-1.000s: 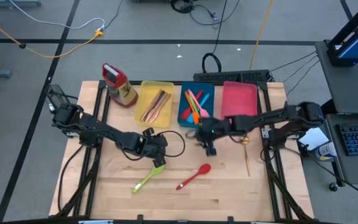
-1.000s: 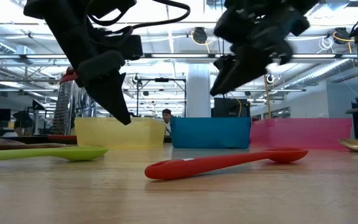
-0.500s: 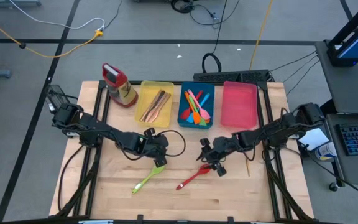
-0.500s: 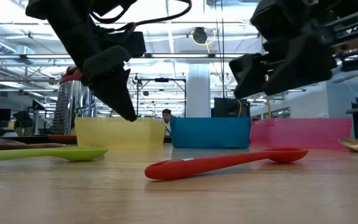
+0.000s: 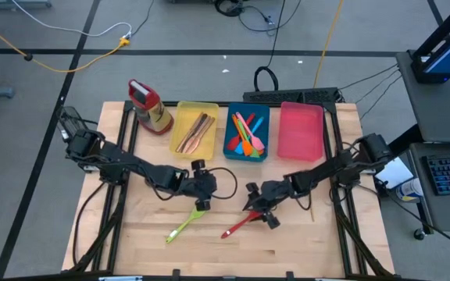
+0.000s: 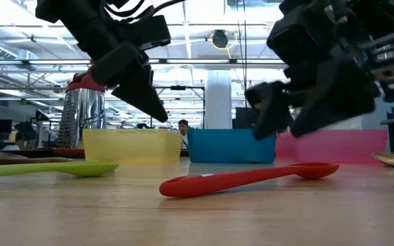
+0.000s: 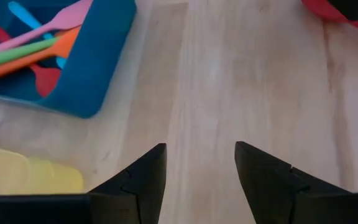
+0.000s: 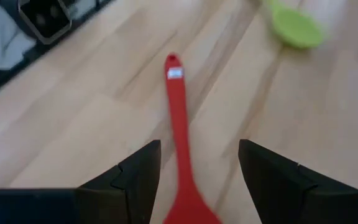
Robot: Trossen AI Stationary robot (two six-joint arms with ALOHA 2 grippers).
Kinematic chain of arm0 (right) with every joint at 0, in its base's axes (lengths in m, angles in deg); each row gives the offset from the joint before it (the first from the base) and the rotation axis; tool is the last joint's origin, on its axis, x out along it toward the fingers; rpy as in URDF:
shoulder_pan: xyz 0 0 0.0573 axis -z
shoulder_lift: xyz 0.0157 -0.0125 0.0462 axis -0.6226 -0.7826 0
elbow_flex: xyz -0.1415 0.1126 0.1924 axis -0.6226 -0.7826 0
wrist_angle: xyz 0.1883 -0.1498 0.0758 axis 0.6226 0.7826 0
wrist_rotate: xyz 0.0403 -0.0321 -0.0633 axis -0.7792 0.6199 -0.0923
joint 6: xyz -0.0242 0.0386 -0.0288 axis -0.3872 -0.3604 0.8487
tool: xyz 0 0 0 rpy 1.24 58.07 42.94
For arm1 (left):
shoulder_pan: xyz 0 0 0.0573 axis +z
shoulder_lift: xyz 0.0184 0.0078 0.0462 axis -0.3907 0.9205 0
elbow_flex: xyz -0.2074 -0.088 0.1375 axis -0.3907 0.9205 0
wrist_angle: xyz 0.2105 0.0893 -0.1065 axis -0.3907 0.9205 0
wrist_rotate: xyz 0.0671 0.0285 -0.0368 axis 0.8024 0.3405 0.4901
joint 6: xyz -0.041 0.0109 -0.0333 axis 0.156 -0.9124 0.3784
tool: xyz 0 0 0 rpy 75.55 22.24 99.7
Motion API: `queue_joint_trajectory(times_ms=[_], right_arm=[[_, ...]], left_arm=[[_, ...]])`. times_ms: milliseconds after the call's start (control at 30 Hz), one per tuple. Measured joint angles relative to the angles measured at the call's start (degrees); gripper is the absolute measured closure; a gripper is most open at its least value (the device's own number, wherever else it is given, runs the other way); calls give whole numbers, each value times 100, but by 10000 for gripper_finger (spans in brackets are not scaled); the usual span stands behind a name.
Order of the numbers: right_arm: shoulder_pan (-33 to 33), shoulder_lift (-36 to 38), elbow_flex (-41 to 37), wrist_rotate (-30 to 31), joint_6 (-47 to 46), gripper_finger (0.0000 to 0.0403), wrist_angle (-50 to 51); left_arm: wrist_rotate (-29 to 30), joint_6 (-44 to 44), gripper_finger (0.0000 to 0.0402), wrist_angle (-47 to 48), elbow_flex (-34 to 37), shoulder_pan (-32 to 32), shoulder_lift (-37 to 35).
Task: Pick & Place Kitchen Items
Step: Put the red serving spoon into the pink bin
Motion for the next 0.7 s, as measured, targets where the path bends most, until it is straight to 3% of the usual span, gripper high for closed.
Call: queue_joint_trajectory(times_ms=[267, 433, 533, 700], right_arm=[[-40, -740, 536, -7, -188, 193, 501], [-29, -807, 547, -11, -240, 202, 599], [-29, -807, 545, 12, 330, 235, 641], [52, -808, 539, -21, 912, 324, 746]], left_arm=[[0, -323, 206, -8, 0, 249, 0], [-2, -324, 206, -5, 0, 451, 0], [-2, -323, 206, -2, 0, 561, 0], [-3, -322, 206, -4, 0, 721, 0]])
